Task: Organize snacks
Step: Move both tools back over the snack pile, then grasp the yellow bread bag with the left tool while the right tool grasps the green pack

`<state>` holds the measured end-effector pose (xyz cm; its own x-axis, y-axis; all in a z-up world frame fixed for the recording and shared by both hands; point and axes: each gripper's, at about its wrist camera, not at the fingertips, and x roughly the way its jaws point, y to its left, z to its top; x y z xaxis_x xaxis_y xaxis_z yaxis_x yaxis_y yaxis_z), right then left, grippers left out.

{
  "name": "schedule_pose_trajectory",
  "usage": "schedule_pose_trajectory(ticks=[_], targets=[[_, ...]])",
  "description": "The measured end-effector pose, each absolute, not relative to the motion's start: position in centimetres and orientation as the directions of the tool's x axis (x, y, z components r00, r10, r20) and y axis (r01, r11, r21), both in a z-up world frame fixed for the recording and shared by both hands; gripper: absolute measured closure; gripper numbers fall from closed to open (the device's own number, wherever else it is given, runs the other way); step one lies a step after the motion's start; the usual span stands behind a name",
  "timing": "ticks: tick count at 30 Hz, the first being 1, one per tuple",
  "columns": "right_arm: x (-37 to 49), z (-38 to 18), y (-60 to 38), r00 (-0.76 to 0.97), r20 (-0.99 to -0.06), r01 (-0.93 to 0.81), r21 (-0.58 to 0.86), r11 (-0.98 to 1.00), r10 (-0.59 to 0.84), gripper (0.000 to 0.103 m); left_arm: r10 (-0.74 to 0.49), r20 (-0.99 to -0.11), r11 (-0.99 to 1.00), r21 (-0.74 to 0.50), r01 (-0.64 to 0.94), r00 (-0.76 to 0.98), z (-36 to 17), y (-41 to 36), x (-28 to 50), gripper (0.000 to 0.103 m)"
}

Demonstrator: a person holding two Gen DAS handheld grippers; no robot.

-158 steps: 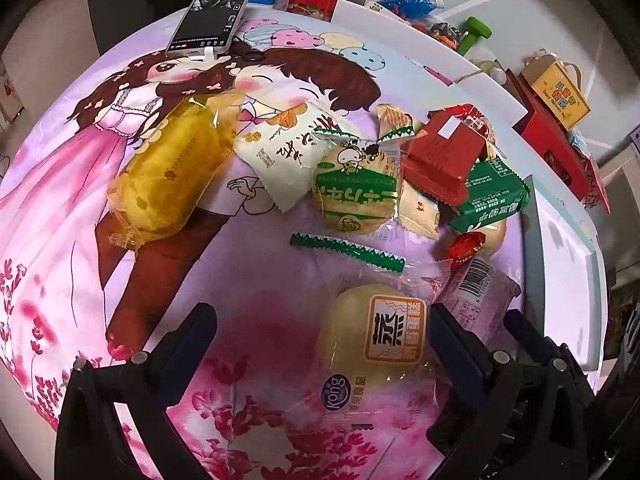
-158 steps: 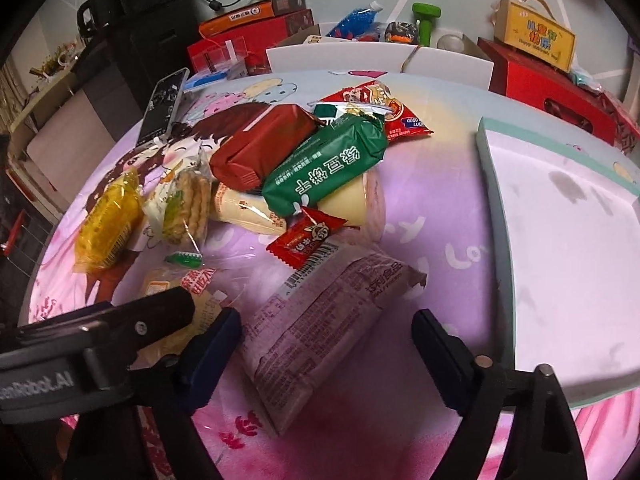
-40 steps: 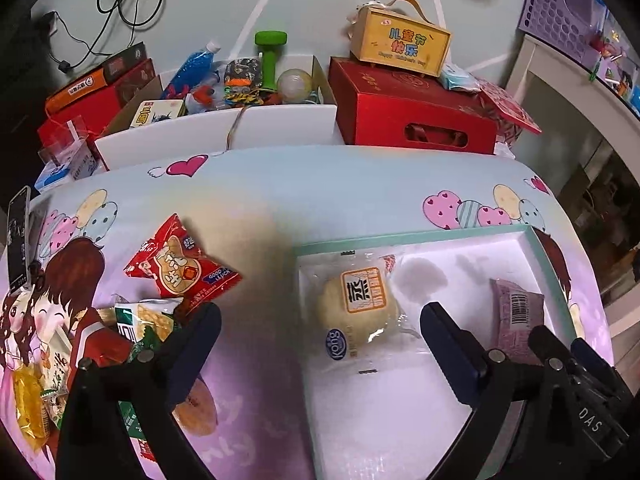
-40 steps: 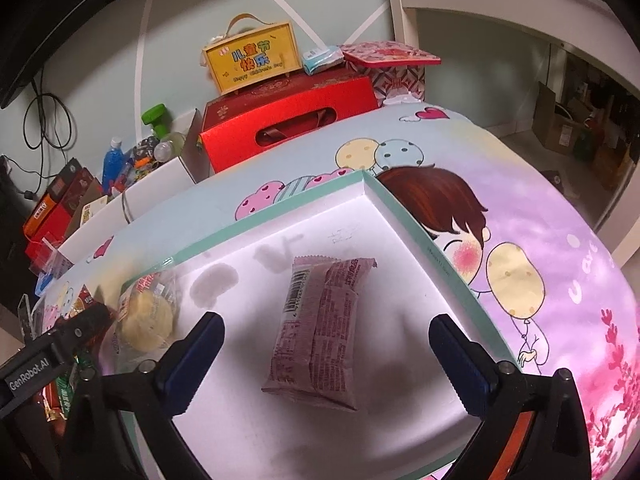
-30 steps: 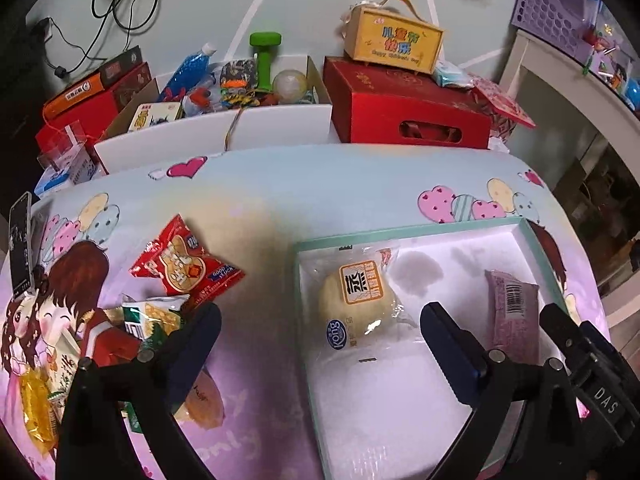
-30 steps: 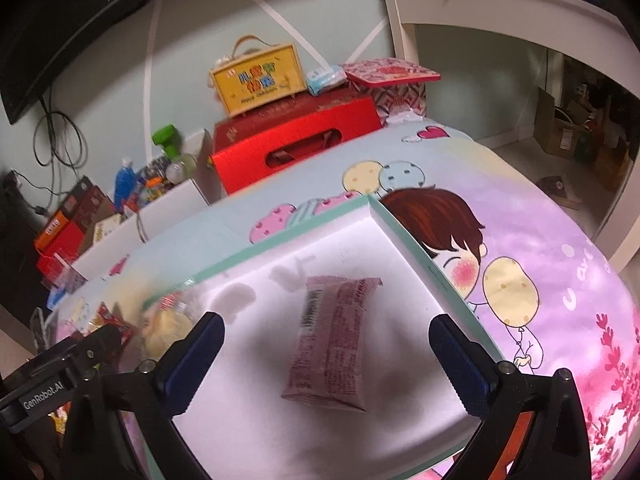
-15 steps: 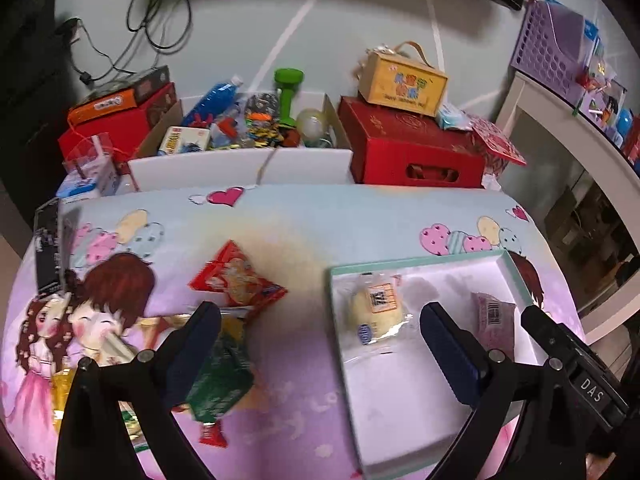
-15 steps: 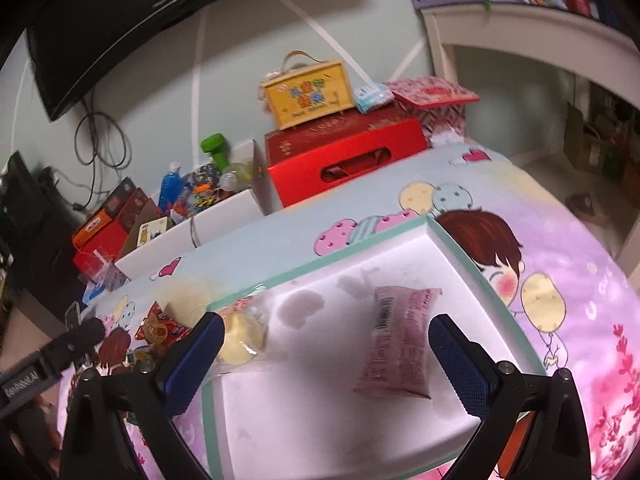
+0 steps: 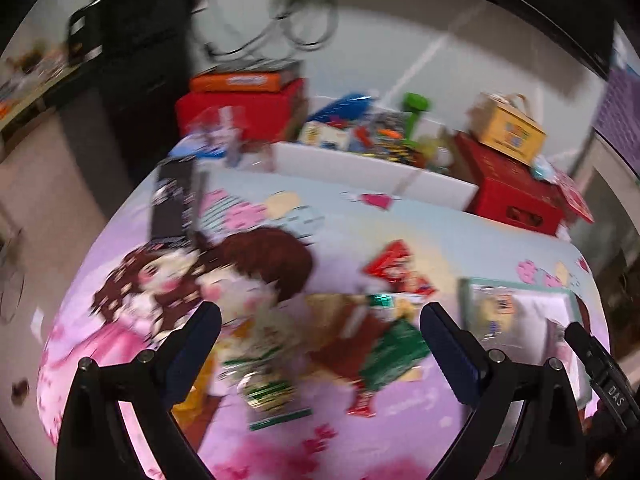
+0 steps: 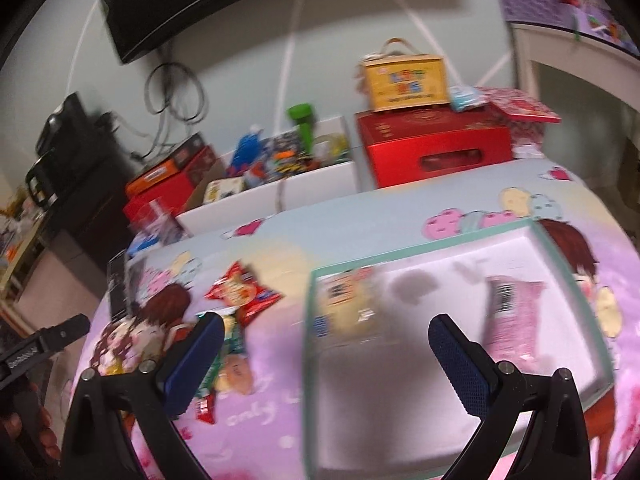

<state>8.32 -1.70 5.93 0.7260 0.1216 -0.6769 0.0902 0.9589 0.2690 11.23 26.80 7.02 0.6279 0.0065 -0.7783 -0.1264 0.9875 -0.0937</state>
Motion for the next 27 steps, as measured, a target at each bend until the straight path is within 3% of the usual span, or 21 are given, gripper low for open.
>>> schedule_pose_trajectory(ticks=[14, 23, 27], targets=[[10.8, 1.7, 6.6, 0.621, -0.726, -0.064, 0.330, 0.942, 0.297, 0.002, 0.009, -0.840, 0.930, -0.193, -0.314, 0.543, 1.1, 35.9, 9.9, 0.003], [12.6, -1.8, 8.5, 0.550, -0.762, -0.056, 0.376, 0.925, 0.343, 0.015, -0.048, -0.882, 0.889, -0.251, -0.382, 0.469, -3.3, 39.2, 10.4, 0.003], [13.1, -2.4, 9.0, 0.541, -0.757, -0.059, 0.400, 0.915, 0.366, 0.029, -0.045, -0.899, 0.894, -0.231, -0.385, 0.435, -4.6, 39.3, 10.7, 0.003]])
